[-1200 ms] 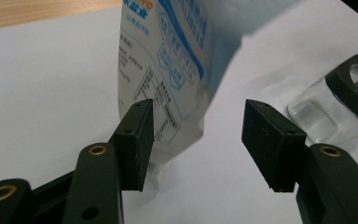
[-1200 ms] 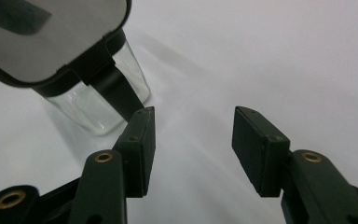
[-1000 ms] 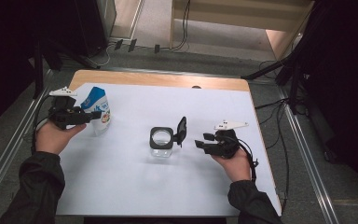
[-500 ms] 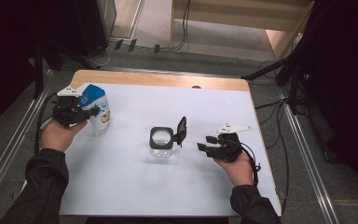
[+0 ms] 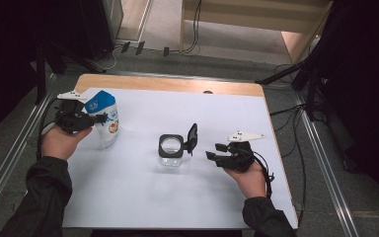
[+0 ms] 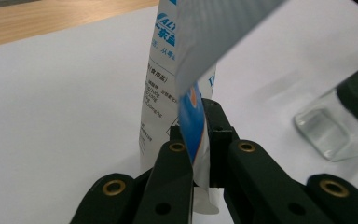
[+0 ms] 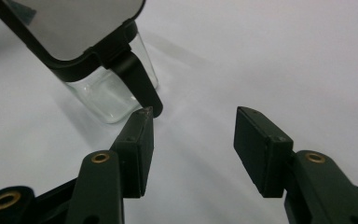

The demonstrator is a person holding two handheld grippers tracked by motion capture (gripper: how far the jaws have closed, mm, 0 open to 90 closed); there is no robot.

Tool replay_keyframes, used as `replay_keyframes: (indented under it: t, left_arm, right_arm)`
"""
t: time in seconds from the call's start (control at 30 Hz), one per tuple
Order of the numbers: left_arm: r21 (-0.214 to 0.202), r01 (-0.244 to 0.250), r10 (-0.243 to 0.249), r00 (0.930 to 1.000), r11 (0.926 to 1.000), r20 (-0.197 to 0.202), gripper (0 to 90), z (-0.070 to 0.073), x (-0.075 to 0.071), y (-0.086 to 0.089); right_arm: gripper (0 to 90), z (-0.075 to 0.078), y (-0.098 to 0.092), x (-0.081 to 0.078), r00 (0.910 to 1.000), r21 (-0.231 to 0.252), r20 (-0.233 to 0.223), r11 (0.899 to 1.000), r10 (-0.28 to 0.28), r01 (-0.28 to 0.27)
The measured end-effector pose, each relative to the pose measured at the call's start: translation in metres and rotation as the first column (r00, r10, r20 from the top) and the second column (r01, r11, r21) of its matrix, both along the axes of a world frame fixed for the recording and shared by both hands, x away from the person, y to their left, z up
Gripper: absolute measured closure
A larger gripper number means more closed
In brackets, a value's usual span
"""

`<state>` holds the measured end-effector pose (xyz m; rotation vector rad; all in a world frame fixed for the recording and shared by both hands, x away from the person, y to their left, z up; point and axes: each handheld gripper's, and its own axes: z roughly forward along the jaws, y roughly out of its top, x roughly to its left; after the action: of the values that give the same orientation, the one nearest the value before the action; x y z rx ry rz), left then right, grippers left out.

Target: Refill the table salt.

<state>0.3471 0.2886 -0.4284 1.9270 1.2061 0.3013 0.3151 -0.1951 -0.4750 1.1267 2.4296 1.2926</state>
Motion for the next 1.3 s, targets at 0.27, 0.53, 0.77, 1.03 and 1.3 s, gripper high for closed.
replay_keyframes:
  t: [0.27, 0.53, 0.77, 1.03, 1.3]
  left_arm:
    - [-0.017, 0.058, -0.058, 0.9983, 0.9981, -0.007, 90.0, 0.013, -0.005, -0.007]
    - [-0.012, 0.099, -0.099, 0.9951, 0.9951, 0.002, 90.0, 0.026, -0.012, -0.015]
    - [0.002, 0.123, -0.123, 0.9923, 0.9924, 0.016, 90.0, 0.037, -0.018, -0.022]
    - [0.014, 0.138, -0.138, 0.9903, 0.9904, 0.019, 90.0, 0.046, -0.029, -0.028]
    - [-0.002, 0.136, -0.136, 0.9905, 0.9907, 0.022, 90.0, 0.05, -0.041, -0.025]
  right_arm:
    - [53.2, 0.009, 0.013, -0.022, 0.9979, 0.02, 0.037, 0.998, 0.054, -0.055]
    - [59.9, 0.013, 0.033, -0.051, 0.9909, 0.035, 0.038, 0.991, 0.129, -0.13]
    - [62.7, 0.014, 0.055, -0.066, 0.9777, 0.043, 0.023, 0.977, 0.209, -0.209]
    - [62.5, 0.013, 0.088, -0.073, 0.9551, 0.026, 0.021, 0.955, 0.295, -0.296]
    - [63.2, 0.013, 0.11, -0.077, 0.9372, 0.021, 0.026, 0.937, 0.348, -0.348]
